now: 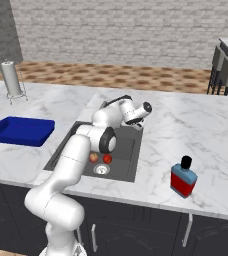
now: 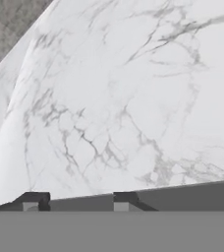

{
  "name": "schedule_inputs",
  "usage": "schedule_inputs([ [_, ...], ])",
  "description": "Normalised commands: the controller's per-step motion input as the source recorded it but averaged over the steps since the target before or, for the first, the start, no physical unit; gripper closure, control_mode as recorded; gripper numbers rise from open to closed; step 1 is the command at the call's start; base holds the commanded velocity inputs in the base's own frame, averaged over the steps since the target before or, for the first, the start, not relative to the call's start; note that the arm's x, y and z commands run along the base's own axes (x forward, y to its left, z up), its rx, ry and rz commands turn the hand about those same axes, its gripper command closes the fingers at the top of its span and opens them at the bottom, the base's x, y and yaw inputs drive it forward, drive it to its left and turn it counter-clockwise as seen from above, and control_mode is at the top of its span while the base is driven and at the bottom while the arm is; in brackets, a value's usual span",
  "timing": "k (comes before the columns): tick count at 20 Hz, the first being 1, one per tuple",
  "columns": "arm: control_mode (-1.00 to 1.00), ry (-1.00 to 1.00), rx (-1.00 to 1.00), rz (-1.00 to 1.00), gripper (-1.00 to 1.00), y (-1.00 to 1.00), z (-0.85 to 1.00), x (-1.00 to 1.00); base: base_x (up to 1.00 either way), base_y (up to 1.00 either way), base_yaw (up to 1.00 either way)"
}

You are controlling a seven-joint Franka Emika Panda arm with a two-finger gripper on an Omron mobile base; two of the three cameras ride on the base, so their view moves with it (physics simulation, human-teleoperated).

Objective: Pick up all produce items and place them in the sink. Turn on the sink faucet to wash them. Then turn the sink off and put them in the tray.

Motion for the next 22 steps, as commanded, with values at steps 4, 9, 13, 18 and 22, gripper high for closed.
schedule_inputs([
  [4,-1.00,0.00,0.00,-0.06,1.00,-0.39,-0.13,-0.09,0.00,0.00,0.00],
  [9,-1.00,0.00,0.01,-0.03,1.00,-0.03,-0.09,-0.09,0.00,0.00,0.00],
  [13,-1.00,0.00,0.01,-0.01,1.00,0.00,-0.03,-0.06,0.00,0.00,0.00],
  [18,-1.00,0.00,0.04,0.00,1.00,0.22,0.00,-0.05,0.00,0.00,0.00],
  [22,-1.00,0.00,0.10,0.00,1.00,0.26,0.00,-0.08,0.00,0.00,0.00],
])
